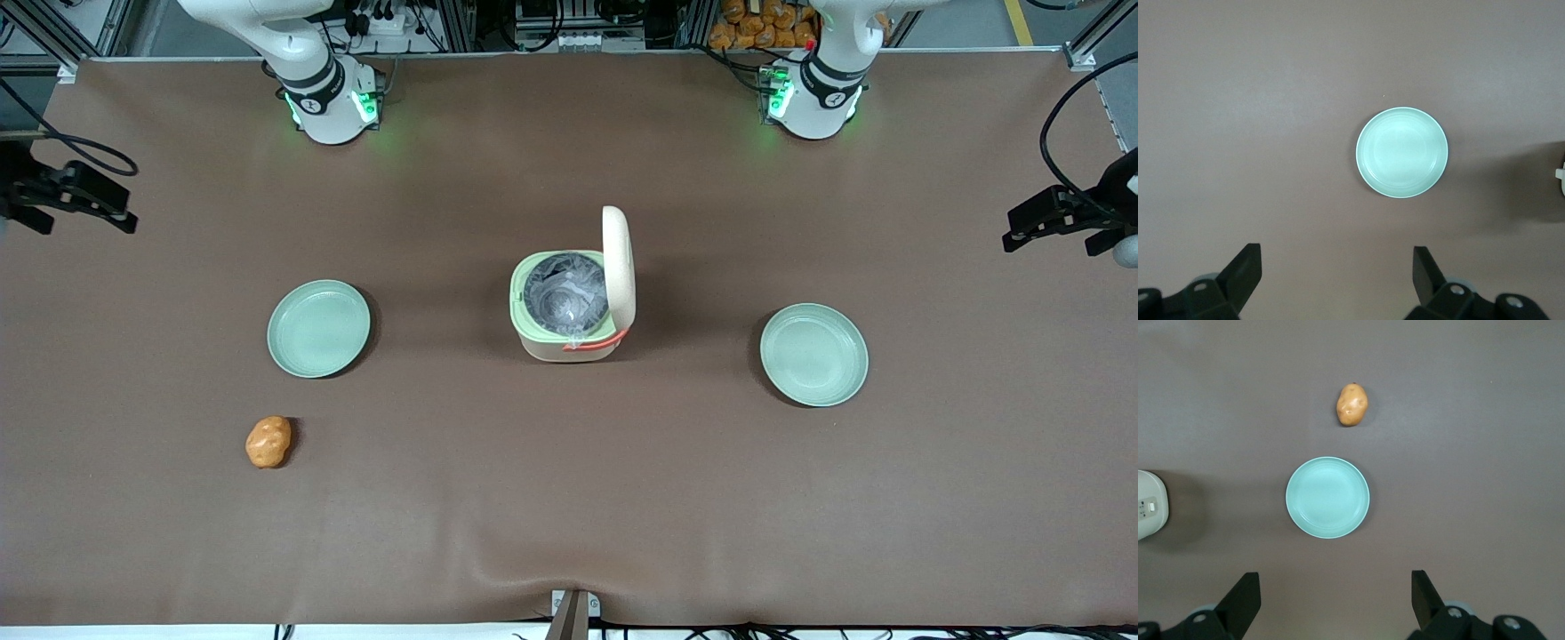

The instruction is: Press rice cooker button with right arm

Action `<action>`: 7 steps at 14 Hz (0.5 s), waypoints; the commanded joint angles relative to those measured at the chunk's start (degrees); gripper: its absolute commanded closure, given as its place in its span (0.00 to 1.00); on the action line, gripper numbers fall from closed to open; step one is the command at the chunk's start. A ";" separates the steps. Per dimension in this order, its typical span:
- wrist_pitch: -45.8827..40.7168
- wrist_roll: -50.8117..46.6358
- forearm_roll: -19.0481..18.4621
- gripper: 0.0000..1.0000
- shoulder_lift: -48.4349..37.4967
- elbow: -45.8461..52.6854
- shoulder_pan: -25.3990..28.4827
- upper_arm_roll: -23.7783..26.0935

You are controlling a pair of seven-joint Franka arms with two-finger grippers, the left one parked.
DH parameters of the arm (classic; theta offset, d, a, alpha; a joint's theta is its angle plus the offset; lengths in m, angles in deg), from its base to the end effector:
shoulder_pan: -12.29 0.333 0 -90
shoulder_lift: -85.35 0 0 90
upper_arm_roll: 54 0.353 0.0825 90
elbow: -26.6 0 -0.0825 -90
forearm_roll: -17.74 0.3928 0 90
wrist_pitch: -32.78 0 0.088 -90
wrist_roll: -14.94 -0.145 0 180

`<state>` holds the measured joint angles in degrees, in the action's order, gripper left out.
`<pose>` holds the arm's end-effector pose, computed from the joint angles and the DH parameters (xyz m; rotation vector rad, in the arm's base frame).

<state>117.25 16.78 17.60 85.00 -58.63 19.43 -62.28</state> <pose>0.5511 -0.0116 0.6581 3.1402 0.0188 -0.0114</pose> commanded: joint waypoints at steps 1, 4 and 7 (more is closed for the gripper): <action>-0.97 3.07 1.03 0.00 -2.37 -1.69 -0.45 -0.94; -4.13 2.73 1.11 0.00 -2.46 -0.46 -0.37 -0.95; -4.76 3.34 1.11 0.00 -3.25 -0.20 -0.37 -1.04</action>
<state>113.20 19.02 17.63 83.17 -58.57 19.40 -63.34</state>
